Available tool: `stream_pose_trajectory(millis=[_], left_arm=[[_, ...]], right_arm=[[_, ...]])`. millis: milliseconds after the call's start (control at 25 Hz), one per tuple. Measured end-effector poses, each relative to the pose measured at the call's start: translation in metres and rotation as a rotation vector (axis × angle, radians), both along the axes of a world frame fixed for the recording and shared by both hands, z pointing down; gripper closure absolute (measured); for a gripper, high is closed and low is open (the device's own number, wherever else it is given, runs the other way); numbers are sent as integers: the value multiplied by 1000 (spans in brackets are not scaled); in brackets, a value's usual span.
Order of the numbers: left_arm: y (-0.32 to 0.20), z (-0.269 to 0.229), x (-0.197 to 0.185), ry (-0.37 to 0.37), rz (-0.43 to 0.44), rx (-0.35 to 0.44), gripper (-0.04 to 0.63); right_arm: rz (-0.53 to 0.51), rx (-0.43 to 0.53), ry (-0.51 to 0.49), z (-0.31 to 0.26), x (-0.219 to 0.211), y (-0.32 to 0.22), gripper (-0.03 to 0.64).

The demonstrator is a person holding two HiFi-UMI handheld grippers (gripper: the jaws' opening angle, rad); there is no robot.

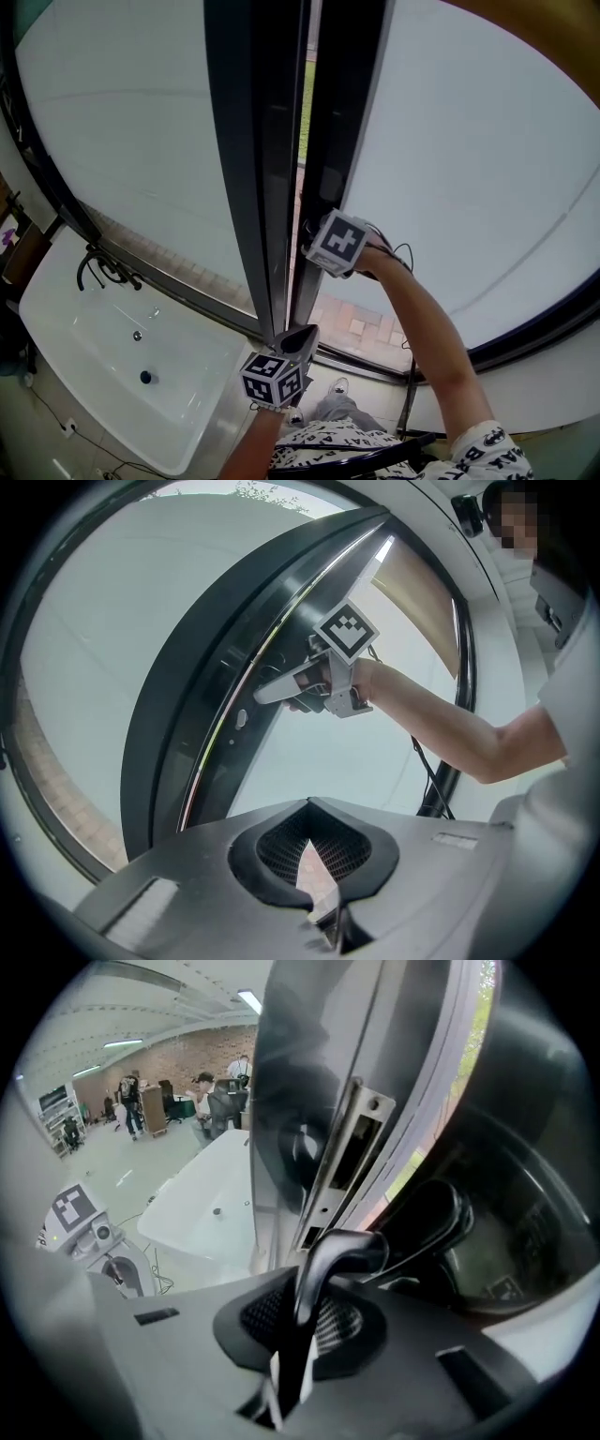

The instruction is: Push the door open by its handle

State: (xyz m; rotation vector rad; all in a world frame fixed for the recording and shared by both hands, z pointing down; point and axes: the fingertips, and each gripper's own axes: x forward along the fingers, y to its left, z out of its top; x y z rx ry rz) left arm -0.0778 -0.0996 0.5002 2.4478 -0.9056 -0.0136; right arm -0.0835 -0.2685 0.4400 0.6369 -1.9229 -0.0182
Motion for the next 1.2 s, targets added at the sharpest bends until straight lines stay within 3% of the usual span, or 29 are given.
stream_pose_trajectory(millis=[360, 720, 960, 1200], left_arm=[[-22, 1, 14, -57, -3, -10, 595], [-28, 3, 36, -69, -9, -12, 595], [-45, 7, 54, -102, -47, -22, 595], [-96, 15, 69, -134, -163, -74, 595]], right_arm=[[5, -88, -70, 2, 1, -10, 601], [27, -175, -153, 5, 15, -32, 594], [65, -166, -178, 2, 32, -63, 594], [143, -82, -211, 2, 59, -106, 588]])
